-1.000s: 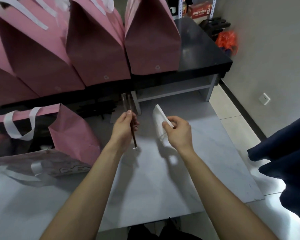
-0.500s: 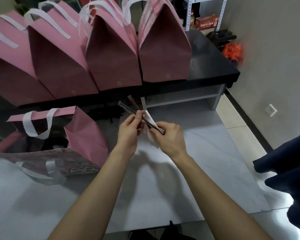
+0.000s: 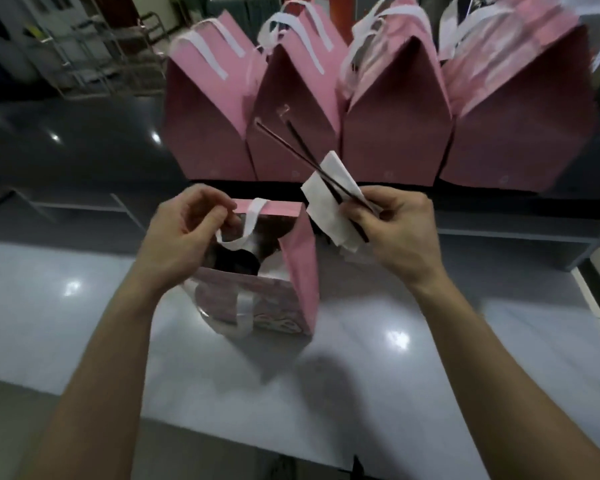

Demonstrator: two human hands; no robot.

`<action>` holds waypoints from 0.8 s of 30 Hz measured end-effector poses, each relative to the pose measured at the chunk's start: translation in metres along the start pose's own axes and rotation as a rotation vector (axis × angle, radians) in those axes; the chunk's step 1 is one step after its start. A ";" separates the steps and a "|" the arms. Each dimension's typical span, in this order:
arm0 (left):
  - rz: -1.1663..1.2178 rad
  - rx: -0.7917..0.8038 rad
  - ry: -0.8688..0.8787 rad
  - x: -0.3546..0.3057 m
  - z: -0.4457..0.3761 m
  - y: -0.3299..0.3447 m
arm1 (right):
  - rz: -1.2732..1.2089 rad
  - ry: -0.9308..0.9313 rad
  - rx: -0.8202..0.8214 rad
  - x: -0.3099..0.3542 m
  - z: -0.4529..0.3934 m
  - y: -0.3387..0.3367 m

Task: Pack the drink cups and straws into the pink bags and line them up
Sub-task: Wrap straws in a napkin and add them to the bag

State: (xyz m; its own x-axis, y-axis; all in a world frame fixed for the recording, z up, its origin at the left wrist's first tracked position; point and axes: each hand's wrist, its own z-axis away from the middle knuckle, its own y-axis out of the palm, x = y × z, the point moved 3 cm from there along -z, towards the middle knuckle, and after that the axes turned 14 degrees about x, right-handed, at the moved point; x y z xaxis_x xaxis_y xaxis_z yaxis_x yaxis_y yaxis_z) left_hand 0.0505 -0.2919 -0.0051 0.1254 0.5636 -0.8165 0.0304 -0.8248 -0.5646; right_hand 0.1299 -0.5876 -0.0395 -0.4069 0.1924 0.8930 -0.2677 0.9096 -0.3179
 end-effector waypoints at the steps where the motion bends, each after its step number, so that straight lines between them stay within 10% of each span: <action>1: -0.114 0.049 -0.041 0.012 0.001 -0.014 | -0.028 -0.024 0.030 0.009 -0.008 0.014; 10: -0.656 0.459 -0.081 0.087 -0.032 -0.071 | -0.294 0.067 0.310 0.049 -0.052 0.123; 24: -0.472 0.656 0.127 0.135 -0.036 -0.076 | 0.960 0.558 0.797 0.047 -0.041 0.176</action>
State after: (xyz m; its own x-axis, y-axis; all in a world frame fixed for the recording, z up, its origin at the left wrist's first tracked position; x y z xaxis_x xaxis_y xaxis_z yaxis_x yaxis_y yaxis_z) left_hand 0.1012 -0.1554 -0.0679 0.3571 0.8031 -0.4770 -0.4732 -0.2848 -0.8336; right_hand 0.0995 -0.4032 -0.0406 -0.3640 0.9163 0.1671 -0.5853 -0.0855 -0.8063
